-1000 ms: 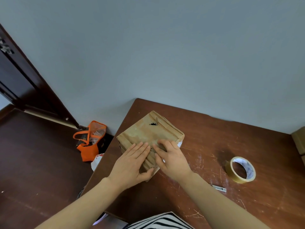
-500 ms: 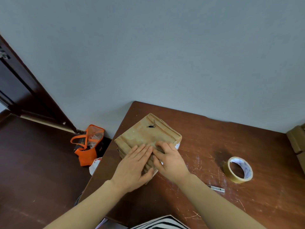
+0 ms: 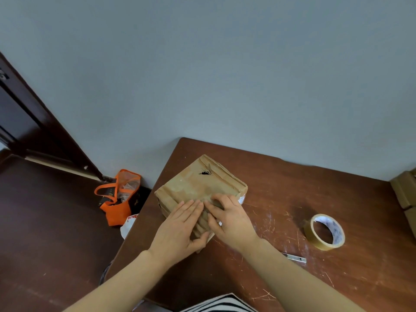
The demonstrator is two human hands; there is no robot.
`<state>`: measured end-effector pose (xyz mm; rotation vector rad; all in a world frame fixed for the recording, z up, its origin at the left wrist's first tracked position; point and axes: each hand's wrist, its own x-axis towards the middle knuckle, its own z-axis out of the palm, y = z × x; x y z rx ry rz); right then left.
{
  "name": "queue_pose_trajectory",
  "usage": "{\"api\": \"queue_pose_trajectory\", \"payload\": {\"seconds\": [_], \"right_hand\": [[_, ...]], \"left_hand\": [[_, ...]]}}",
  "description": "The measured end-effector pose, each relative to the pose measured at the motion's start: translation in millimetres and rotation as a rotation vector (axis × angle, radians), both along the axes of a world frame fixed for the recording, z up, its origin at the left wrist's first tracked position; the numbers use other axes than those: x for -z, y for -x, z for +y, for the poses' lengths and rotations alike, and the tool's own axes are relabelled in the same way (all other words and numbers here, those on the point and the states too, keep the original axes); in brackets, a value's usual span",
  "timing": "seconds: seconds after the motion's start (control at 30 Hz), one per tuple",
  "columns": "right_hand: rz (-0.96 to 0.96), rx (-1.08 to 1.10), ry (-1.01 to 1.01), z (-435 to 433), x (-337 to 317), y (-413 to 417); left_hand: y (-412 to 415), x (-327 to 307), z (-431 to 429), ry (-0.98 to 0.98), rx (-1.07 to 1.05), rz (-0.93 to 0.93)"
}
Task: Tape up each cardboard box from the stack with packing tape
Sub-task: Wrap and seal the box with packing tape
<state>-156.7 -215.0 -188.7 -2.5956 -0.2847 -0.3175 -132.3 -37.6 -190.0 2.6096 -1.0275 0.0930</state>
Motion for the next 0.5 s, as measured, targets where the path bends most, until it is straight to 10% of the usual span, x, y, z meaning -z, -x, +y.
{"api": "queue_pose_trajectory", "payload": {"seconds": [0.13,0.5], "right_hand": [[0.147,0.145,-0.183,-3.6,-20.1,-22.6],[0.348,0.277,0.141,-4.2,-30.5,-73.9]], "left_hand": [[-5.9,-4.4,0.1,0.058,0.010,0.028],[-56.7,-33.0,-14.9,0.268,-0.366,0.184]]}}
